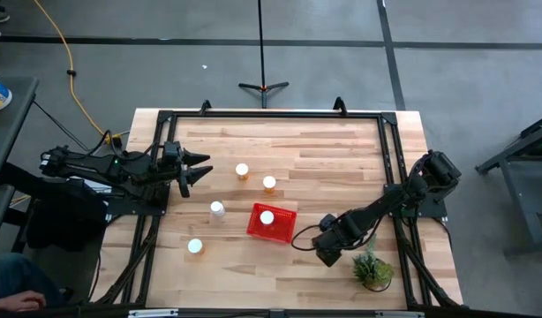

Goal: Pick and place pill bottles into a basket
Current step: Put the orange pill bottle into the red bin

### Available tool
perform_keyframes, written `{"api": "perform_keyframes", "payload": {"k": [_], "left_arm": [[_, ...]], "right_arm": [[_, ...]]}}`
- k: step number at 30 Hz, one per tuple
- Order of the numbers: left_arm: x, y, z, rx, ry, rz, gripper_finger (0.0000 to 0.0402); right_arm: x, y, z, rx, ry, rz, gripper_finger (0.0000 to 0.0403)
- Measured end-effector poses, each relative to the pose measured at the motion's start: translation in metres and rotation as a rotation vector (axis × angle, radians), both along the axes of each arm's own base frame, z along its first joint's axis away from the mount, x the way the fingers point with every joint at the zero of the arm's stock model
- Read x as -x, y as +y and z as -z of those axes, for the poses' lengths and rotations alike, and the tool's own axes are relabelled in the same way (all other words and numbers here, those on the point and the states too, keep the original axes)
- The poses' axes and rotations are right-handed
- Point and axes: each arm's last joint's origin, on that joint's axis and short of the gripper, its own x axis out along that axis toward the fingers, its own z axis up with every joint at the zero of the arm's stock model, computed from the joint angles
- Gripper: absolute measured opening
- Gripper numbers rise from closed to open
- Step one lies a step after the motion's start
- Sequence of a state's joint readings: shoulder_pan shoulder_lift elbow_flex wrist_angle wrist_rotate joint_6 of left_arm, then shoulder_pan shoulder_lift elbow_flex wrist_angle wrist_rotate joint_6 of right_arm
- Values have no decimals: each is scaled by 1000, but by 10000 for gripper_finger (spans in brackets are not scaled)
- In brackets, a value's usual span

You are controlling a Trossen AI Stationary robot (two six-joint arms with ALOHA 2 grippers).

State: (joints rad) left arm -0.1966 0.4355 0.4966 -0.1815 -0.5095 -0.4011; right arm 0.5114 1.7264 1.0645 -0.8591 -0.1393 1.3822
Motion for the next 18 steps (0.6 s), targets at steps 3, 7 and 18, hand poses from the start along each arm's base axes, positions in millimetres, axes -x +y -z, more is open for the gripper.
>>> {"api": "perform_keyframes", "payload": {"k": [3, 7, 18], "left_arm": [[0, 0, 0, 0, 0, 0, 239], [0, 0, 0, 0, 0, 0, 239], [0, 0, 0, -4, 1, 1, 239]], "right_arm": [[0, 0, 0, -13, 7, 2, 217], [0, 1, 0, -27, 16, 5, 196], [0, 0, 0, -32, 15, 10, 196]]}}
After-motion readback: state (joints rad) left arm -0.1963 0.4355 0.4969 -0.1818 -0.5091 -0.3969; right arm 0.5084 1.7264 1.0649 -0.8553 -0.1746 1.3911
